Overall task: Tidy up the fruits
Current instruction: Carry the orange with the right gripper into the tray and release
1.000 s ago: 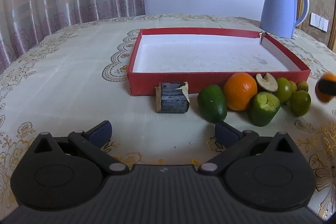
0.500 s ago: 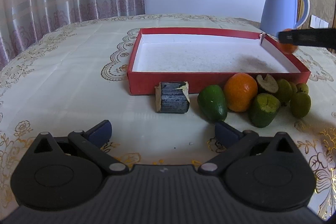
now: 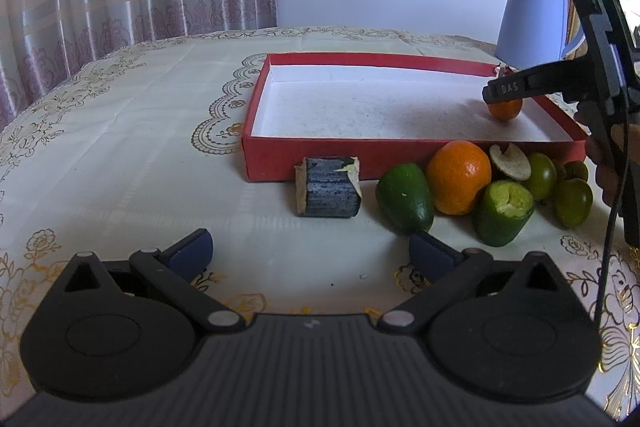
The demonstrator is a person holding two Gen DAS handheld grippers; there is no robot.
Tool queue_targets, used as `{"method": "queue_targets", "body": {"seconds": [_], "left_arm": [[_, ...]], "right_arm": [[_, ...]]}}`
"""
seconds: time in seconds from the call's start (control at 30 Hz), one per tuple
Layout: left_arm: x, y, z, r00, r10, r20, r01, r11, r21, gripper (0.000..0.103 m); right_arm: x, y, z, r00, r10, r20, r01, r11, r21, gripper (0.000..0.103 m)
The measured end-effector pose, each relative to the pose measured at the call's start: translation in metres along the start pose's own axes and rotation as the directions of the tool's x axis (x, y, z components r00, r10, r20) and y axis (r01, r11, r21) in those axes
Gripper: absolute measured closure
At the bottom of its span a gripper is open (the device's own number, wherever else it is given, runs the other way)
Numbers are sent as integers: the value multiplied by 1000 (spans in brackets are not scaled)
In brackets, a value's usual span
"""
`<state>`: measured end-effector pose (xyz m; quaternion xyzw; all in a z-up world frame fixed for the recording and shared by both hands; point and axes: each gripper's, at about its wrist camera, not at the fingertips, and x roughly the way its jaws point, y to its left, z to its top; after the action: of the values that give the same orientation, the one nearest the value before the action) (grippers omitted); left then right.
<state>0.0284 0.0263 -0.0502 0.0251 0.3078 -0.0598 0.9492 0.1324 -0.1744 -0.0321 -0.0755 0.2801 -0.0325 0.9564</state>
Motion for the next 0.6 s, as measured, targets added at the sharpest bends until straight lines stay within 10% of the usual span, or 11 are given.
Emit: {"method": "queue_targets", "body": {"seconds": [0.2, 0.33, 0.6], "left_arm": [[0, 0, 0, 1000, 0, 0, 0, 1000, 0, 0], [0, 0, 0, 1000, 0, 0, 0, 1000, 0, 0], [0, 0, 0, 1000, 1, 0, -1, 1000, 0, 0]], "right_arm": [[0, -3, -1, 1000, 13, 7, -13, 1000, 4, 57], [-9, -10, -1, 999, 29, 25, -30, 999, 41, 33], [-46, -28, -17, 997, 13, 74, -22, 992, 125, 32]]}}
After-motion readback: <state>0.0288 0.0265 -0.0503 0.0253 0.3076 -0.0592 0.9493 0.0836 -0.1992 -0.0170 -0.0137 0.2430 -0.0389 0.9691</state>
